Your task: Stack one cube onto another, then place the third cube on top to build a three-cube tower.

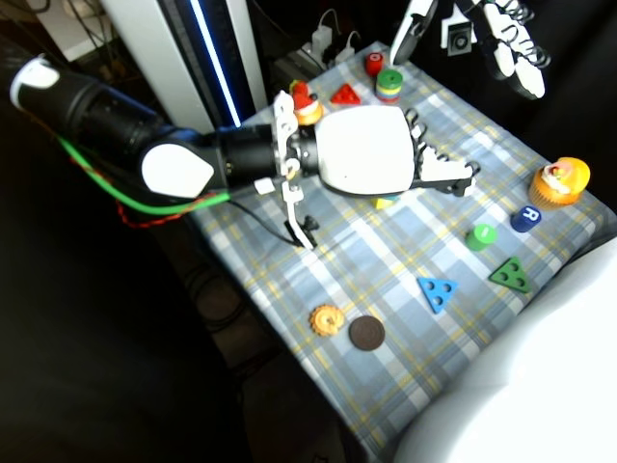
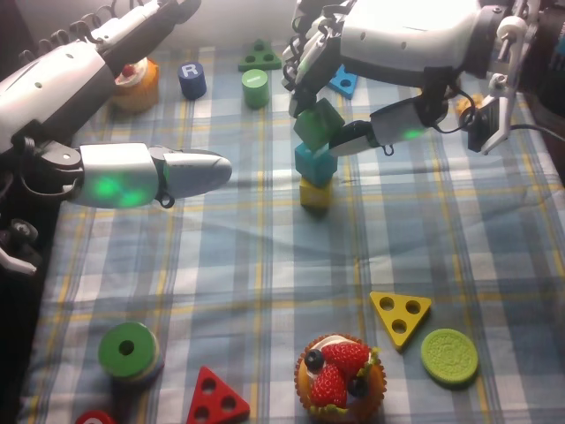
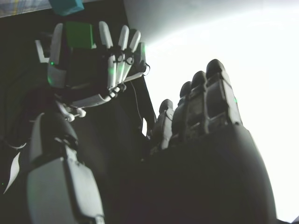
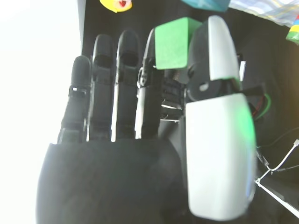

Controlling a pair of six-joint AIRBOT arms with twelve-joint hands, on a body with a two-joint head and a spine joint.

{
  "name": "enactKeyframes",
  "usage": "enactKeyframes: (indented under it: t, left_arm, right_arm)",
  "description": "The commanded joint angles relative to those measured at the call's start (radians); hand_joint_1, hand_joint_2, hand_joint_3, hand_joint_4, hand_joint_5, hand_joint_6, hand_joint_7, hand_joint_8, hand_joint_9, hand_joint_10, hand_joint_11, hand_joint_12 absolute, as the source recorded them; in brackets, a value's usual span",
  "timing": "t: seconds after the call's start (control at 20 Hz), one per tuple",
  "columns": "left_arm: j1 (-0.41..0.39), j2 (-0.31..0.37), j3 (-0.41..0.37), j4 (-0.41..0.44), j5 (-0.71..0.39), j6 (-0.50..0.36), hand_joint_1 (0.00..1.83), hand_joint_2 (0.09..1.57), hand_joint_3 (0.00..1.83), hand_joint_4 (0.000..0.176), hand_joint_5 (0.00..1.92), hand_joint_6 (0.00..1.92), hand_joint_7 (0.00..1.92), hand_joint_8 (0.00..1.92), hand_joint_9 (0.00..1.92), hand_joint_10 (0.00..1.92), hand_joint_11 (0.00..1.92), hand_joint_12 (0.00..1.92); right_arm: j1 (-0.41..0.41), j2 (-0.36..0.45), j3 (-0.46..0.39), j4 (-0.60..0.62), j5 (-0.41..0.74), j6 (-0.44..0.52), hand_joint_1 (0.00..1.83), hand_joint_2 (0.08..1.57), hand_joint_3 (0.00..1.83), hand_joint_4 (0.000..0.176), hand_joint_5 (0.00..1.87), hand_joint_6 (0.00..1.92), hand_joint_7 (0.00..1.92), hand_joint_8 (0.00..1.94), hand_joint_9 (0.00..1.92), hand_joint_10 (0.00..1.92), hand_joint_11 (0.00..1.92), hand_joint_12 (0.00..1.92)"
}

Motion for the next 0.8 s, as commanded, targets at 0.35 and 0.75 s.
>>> enactKeyframes:
  t: [0.35,0.75]
  left_arm:
    - [-0.016,-0.004,0.004,0.02,-0.119,-0.007,0.63,0.85,0.0,0.176,0.0,0.0,0.01,0.0,0.02,0.0,0.06,0.05]
    - [-0.019,-0.004,0.004,0.019,-0.119,-0.007,0.62,0.86,0.0,0.176,0.0,0.0,0.01,0.0,0.02,0.0,0.05,0.05]
  right_arm:
    - [-0.018,-0.004,0.001,0.048,0.085,0.029,1.19,1.06,0.0,0.0,1.1,0.76,0.85,0.0,0.65,0.0,0.0,1.16]
    - [-0.02,-0.003,-0.008,0.04,0.085,0.031,1.19,1.06,0.0,0.0,1.1,0.77,0.87,0.0,0.67,0.01,0.02,1.11]
